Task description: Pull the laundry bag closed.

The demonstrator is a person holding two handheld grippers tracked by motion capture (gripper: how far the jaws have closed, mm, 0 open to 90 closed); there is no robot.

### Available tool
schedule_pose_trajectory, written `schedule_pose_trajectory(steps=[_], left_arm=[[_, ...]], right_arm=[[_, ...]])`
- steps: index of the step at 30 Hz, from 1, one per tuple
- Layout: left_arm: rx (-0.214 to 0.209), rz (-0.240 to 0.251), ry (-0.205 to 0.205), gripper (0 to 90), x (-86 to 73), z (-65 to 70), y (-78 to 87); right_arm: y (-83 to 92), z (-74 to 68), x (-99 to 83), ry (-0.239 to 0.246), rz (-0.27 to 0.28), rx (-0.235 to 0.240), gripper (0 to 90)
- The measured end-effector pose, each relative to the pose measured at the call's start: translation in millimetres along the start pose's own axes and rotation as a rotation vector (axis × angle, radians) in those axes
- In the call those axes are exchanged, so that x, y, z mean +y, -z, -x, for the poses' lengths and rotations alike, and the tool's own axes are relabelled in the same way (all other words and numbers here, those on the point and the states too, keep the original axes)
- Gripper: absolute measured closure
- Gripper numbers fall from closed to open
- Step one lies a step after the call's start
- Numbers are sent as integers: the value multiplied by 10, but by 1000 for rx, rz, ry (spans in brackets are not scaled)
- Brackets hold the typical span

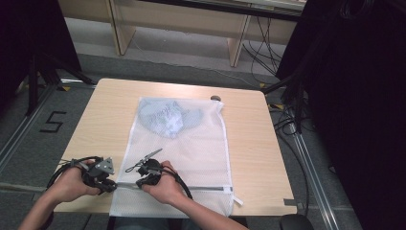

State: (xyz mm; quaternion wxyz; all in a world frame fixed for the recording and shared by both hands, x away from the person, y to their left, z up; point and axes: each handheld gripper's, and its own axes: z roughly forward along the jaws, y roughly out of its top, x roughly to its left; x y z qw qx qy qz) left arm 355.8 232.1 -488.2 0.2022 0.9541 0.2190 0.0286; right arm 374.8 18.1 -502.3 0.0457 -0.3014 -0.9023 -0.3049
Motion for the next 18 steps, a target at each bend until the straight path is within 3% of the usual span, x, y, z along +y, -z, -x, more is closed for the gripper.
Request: schedule_pose_trajectory(steps=[15,18], left_arm=[[10,-12,34,805,49,24,124],[17,-12,16,805,92,33,156]], right_arm=[[2,5,-2,3,1,5,900],[1,3,-1,3,1,3,900]])
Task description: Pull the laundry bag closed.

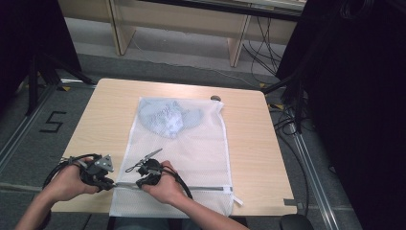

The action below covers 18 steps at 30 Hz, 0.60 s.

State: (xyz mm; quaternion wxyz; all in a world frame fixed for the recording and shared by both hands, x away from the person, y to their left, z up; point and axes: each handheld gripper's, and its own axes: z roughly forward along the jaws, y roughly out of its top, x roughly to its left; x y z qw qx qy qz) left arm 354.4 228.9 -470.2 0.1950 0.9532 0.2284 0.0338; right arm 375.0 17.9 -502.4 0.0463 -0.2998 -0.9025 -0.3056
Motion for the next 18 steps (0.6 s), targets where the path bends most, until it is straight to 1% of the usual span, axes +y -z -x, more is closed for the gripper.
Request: schedule_pose_trajectory(steps=[1,3,4,5,6,7,8,10,11,12,13,14,15,16,17,18], left_arm=[[4,4,2,805,18,11,5],[3,12,-12,803,65,20,13],[-1,17,-17,800,96,26,16],[-5,34,-9,796,116,35,5],[-9,38,-18,792,143,38,1],[-11,47,-7,786,157,50,-13],[-18,83,23,779,177,75,-47],[-36,95,25,773,204,75,-84],[-38,99,22,757,208,74,-117],[-38,99,22,733,208,74,-117],[-28,91,14,733,201,67,-114],[-23,102,31,667,190,70,-107],[-7,101,11,631,166,44,-45],[-7,101,11,588,166,44,-45],[-6,107,21,588,146,44,-20],[-4,105,16,549,124,41,9]], right_arm=[[0,0,1,0,-1,0,900],[6,-3,2,0,-3,-9,900],[5,-2,2,-2,-2,-9,900],[3,-1,3,-3,-1,-8,900],[-3,1,4,0,1,-1,900],[-3,1,5,-1,0,-1,900],[-7,4,6,1,3,2,900],[-6,6,6,4,6,-1,900],[-6,8,7,2,6,-1,900],[-6,8,7,2,6,-1,900],[-7,9,7,3,7,-1,900],[-9,-2,6,-22,3,9,893],[-9,-3,8,-23,3,11,888],[-8,0,12,-19,1,14,881],[-8,0,12,-19,1,14,881],[-7,1,14,-16,-3,15,869]])
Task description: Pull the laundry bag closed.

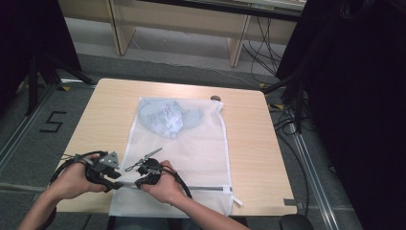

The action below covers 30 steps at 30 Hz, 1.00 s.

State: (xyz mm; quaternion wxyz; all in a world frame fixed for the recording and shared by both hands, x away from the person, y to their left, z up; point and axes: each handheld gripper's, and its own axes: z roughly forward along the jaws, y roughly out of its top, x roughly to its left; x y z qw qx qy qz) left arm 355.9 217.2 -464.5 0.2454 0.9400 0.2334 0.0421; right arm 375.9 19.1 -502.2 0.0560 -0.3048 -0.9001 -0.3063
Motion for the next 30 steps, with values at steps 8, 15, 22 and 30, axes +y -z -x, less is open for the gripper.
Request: schedule_pose_trajectory(steps=[8,15,22,30], left_arm=[[2,-74,-95,375,-157,-11,-46],[-3,14,-58,401,-187,-46,-136],[-24,9,-48,461,-219,-46,-187],[-32,4,-67,495,-206,-73,-218]], right_arm=[[93,-50,104,6,39,13,798],[146,-115,262,39,75,31,770],[23,-190,316,33,55,67,770],[-15,-245,358,31,43,98,763]])
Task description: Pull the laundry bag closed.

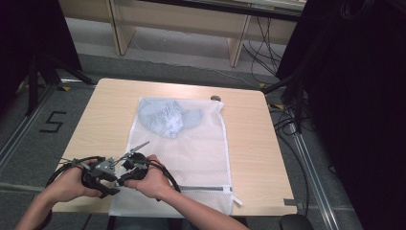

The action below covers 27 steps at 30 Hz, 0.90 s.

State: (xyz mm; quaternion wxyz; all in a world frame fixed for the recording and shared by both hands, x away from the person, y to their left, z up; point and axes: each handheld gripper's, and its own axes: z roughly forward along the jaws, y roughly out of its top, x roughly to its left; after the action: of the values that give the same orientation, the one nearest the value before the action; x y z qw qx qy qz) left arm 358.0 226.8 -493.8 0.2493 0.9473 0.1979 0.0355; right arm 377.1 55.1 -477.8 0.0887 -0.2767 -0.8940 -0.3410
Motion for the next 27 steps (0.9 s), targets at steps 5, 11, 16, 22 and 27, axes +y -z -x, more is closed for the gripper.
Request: schedule_pose_trajectory(steps=[5,11,16,22,27], left_arm=[[4,-6,39,493,-14,22,3],[-12,17,51,491,-19,20,-17],[-16,1,59,477,-31,11,-1],[33,53,115,582,-91,-154,294],[69,56,304,699,-72,-212,259]], right_arm=[[-30,-30,24,-7,-4,10,745],[-62,-30,24,-1,-35,-9,758],[-113,-9,10,-5,-55,-15,822],[-141,4,-16,-46,-74,2,863],[-141,8,-28,-39,-63,-20,864]])
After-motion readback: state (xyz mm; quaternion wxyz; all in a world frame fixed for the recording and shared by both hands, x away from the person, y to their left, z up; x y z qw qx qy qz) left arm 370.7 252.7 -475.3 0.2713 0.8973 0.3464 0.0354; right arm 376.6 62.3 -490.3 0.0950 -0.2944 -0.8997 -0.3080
